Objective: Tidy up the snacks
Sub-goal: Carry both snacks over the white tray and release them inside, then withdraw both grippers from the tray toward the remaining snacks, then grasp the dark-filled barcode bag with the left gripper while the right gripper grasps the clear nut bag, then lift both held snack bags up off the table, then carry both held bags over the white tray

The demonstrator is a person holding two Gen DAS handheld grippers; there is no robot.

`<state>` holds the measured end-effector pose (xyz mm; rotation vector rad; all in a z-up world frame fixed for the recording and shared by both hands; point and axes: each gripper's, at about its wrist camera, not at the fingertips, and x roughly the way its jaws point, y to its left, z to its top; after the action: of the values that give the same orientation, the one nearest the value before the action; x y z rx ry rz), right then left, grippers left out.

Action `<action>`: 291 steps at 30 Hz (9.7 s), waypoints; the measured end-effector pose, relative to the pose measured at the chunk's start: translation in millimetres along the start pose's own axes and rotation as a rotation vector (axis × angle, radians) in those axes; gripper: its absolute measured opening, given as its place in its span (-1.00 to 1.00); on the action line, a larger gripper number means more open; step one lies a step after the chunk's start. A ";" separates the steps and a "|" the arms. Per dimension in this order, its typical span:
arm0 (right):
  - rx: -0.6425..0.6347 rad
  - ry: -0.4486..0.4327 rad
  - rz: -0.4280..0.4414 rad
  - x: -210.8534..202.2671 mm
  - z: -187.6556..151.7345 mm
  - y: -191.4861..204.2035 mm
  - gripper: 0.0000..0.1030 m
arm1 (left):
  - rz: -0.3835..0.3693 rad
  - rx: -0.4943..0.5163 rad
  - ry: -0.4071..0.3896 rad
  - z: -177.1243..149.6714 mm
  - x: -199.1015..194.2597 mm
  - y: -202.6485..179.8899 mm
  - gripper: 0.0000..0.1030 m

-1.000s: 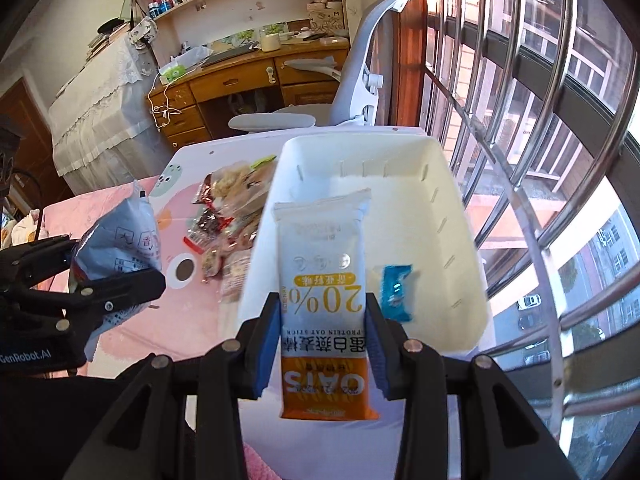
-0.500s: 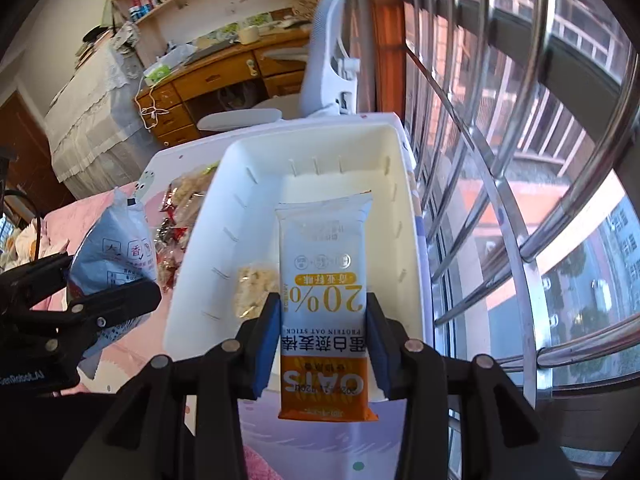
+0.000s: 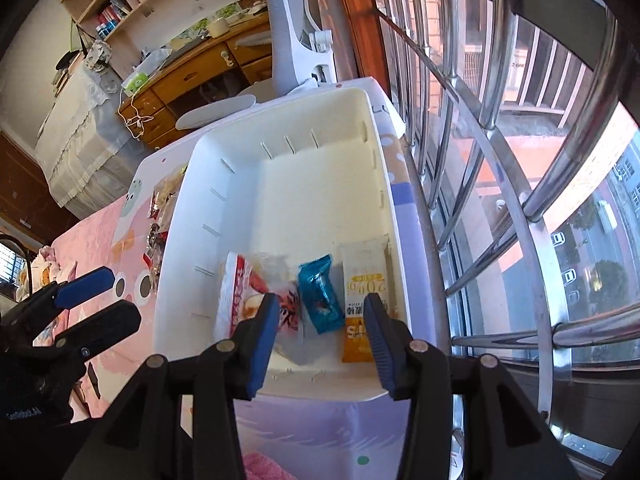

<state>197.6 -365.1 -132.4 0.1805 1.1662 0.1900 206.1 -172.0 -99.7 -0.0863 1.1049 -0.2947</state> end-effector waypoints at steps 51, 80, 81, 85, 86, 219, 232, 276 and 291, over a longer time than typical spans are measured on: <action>0.237 0.022 0.095 38.9 -88.5 212.4 -0.14 | 0.031 0.017 0.019 -98.2 -94.5 238.7 0.47; 0.386 0.060 0.067 115.7 -68.2 261.2 -0.14 | 0.006 -0.001 0.081 -41.8 -33.6 305.6 0.47; 0.399 0.064 0.069 119.9 -65.7 259.3 -0.14 | 0.006 -0.001 0.087 -36.9 -27.7 306.1 0.47; 0.452 0.073 0.071 137.5 -56.0 251.8 -0.14 | 0.006 0.002 0.110 -23.4 -8.6 306.7 0.47; 0.464 0.074 0.072 141.9 -53.6 250.1 -0.14 | 0.005 0.004 0.115 -19.0 -1.4 306.5 0.47; 0.548 -0.156 -0.094 25.2 -166.1 217.8 -0.27 | 0.057 -0.010 0.344 -128.9 -4.0 296.4 0.33; 0.547 -0.123 -0.148 31.6 -176.5 223.3 -0.27 | 0.053 0.007 0.425 -131.8 46.5 308.7 0.46; 0.068 -0.047 0.081 12.6 -50.6 143.4 -0.26 | 0.125 -0.029 0.241 -58.4 -21.2 168.8 0.06; 0.042 -0.051 0.054 -6.0 -28.9 64.1 -0.43 | 0.029 0.067 0.121 -14.5 -19.3 63.8 0.06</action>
<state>165.1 -303.1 -122.8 0.2526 1.1158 0.2069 197.4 -104.4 -103.2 0.0080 1.2143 -0.3138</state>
